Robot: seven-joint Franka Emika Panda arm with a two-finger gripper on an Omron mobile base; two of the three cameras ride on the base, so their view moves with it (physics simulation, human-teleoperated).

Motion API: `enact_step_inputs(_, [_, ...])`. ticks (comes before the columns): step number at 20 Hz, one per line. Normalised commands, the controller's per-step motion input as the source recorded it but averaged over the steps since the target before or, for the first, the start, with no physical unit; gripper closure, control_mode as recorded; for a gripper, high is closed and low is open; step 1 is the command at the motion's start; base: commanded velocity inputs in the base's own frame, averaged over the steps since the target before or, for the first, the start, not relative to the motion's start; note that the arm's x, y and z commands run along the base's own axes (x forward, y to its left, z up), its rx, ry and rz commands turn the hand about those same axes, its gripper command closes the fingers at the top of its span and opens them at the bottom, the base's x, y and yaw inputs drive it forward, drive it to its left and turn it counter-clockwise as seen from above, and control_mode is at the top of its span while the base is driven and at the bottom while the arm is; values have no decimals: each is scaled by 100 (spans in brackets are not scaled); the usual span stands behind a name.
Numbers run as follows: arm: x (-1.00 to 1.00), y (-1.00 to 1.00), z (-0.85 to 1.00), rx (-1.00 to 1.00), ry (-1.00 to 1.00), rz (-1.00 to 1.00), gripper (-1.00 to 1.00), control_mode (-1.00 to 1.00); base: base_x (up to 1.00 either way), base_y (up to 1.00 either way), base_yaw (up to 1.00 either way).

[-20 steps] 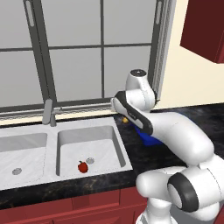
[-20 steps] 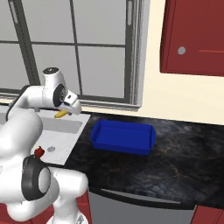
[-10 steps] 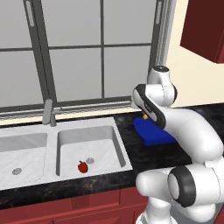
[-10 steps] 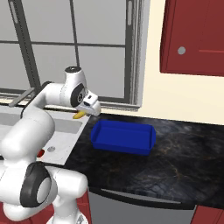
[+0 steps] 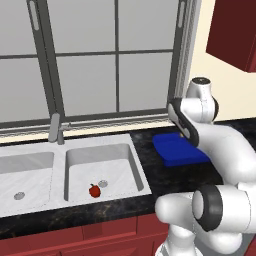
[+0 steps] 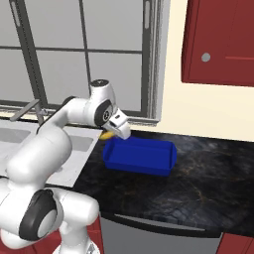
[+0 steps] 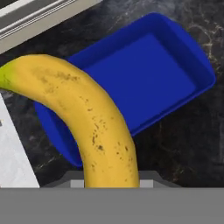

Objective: Pick up all produce items and place them in the sink. Turn on the sink faucet to wash them. Then turn the sink off and put them in the tray.

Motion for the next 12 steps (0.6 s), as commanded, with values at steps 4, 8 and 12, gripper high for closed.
enact_step_inputs(4, [-13, -43, -16, 0, 3, -29, 100, -100, 0, 0, 0])
enact_step_inputs(8, [0, -31, -20, 0, 3, -35, 100, -100, 0, 0, 0])
enact_step_inputs(12, [0, -28, -18, 0, 4, -31, 100, -100, 0, 0, 0])
